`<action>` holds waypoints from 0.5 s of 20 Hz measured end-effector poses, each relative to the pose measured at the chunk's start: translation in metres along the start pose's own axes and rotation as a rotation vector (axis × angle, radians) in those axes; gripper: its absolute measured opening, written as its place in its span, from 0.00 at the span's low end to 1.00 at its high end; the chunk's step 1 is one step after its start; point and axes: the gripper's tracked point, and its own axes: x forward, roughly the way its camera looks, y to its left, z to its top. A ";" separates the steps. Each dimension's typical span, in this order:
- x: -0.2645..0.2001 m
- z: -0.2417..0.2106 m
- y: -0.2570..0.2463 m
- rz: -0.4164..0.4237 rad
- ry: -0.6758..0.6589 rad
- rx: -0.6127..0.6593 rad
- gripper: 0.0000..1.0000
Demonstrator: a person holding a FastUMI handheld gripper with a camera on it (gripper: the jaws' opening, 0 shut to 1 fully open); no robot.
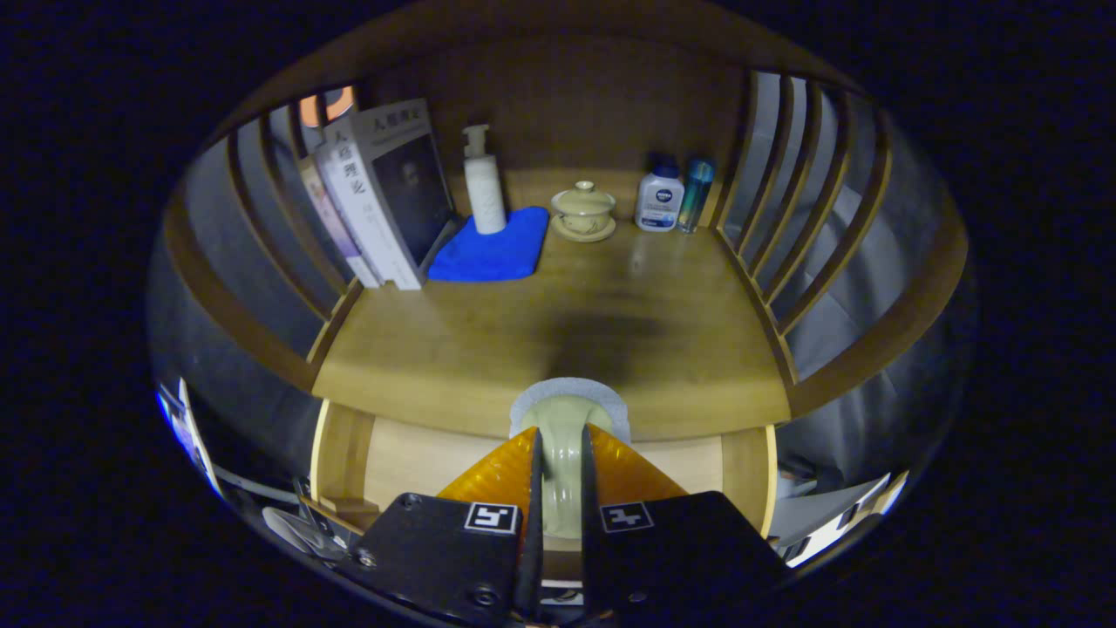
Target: Pull open the drawer, take out the items inside it, and place them on the countertop above the cabinet.
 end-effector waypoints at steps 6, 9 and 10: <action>0.040 0.046 0.010 0.022 0.032 0.060 0.21; 0.057 0.061 0.005 -0.021 0.041 0.045 0.21; 0.062 0.062 0.005 -0.029 0.051 0.039 0.21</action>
